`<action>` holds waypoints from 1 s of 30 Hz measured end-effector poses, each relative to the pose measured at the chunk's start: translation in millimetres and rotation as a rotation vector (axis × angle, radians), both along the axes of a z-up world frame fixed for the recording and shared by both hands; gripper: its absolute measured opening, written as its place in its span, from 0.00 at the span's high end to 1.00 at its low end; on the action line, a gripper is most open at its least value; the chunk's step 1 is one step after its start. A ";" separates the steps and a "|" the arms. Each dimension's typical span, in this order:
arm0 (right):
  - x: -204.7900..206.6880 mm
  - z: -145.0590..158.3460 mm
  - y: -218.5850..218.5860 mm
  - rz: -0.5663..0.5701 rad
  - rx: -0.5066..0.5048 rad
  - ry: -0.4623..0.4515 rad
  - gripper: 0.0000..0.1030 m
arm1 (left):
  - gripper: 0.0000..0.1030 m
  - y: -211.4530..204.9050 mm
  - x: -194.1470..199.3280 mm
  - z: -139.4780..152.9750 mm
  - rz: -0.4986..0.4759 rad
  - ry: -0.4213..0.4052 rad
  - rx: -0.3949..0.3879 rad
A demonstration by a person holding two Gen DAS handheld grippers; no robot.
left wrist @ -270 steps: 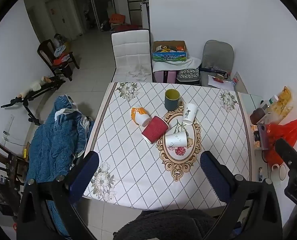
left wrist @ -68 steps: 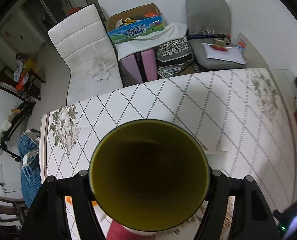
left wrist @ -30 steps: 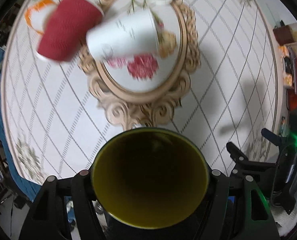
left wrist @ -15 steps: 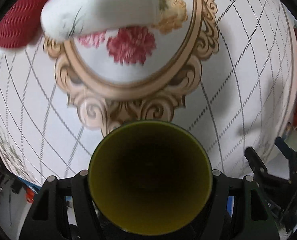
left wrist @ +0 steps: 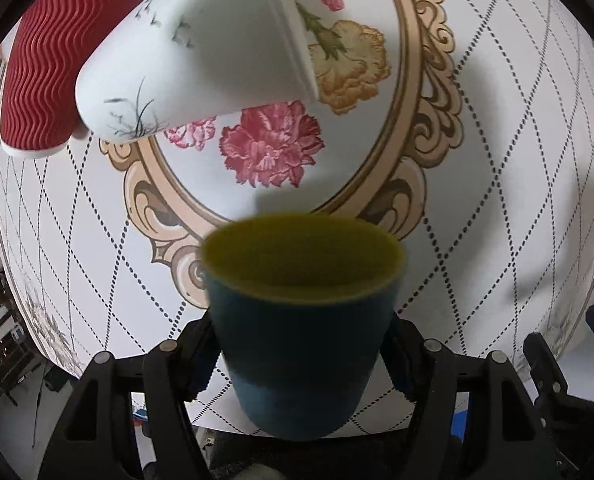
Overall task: Flip cup upside down
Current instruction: 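Lift the teal mug with the left gripper and turn it rim-down, then lower the inverted mug beside the placemat and open the left gripper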
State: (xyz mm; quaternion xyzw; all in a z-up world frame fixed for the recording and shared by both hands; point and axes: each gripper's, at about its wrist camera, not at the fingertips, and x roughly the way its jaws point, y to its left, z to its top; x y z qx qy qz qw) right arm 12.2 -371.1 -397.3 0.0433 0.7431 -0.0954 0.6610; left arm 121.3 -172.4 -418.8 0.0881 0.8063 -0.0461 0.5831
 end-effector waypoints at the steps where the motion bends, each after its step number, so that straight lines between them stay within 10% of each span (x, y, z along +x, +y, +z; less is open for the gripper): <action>1: 7.6 -3.7 -0.8 -0.003 -0.003 -0.001 0.00 | 0.34 0.0 -0.1 -0.3 0.003 0.001 0.003; 30: -18.0 131.3 40.7 -0.036 0.078 -0.204 0.00 | 0.33 37.3 -71.4 179.4 -0.010 -0.353 -0.052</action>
